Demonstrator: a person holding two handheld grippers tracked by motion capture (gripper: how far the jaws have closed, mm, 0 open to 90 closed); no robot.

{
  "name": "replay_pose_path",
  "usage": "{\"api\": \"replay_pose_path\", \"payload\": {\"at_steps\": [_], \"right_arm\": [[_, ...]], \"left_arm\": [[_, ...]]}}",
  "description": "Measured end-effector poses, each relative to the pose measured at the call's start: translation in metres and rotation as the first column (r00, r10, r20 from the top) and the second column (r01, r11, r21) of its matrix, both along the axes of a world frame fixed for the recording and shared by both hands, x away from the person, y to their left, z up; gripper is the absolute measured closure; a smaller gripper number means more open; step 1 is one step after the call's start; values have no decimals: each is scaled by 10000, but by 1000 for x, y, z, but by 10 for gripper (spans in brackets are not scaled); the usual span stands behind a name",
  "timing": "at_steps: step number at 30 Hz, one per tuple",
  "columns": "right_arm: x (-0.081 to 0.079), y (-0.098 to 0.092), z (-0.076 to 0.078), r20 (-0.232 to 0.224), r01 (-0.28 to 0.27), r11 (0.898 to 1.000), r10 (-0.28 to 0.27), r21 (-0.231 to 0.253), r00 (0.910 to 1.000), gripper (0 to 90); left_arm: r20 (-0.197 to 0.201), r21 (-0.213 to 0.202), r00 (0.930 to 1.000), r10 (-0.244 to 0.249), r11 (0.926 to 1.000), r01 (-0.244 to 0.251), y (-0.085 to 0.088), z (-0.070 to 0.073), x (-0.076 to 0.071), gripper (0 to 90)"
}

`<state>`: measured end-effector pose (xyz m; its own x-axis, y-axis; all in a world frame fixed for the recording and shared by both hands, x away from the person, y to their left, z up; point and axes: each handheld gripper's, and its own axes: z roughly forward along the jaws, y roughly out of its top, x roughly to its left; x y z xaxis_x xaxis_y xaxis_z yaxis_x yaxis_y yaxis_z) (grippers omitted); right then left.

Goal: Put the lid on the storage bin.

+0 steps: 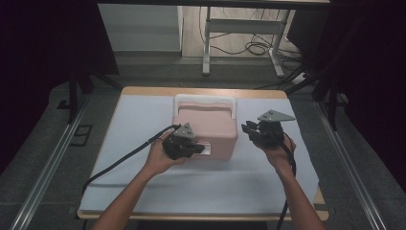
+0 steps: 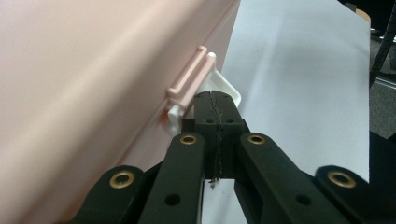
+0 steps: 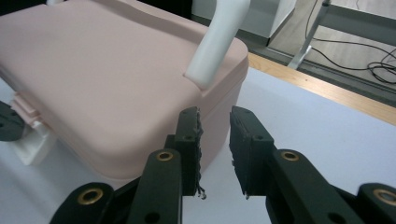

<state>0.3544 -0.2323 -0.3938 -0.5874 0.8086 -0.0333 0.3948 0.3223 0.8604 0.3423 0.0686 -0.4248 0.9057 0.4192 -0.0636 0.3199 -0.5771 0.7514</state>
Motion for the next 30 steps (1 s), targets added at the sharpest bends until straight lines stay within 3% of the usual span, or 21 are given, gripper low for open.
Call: {"api": "replay_pose_path", "payload": {"at_steps": [16, 23, 30], "right_arm": [[-4, -15, -17, -123, -406, 9974, 414, 589, 9991, 692], [-8, -20, -29, -148, -597, 9964, 607, 598, 9980, 642], [-14, -26, -40, -242, -767, 9953, 782, 594, 9966, 608]], "left_arm": [[-411, -202, 9990, -153, 9997, 144, 5, 5, 4, 868], [32, -740, 10000, 5, 9973, -3, 26, 22, -4, 832], [317, -964, 9976, 615, 9936, -582, 55, 19, -18, 757]]}}
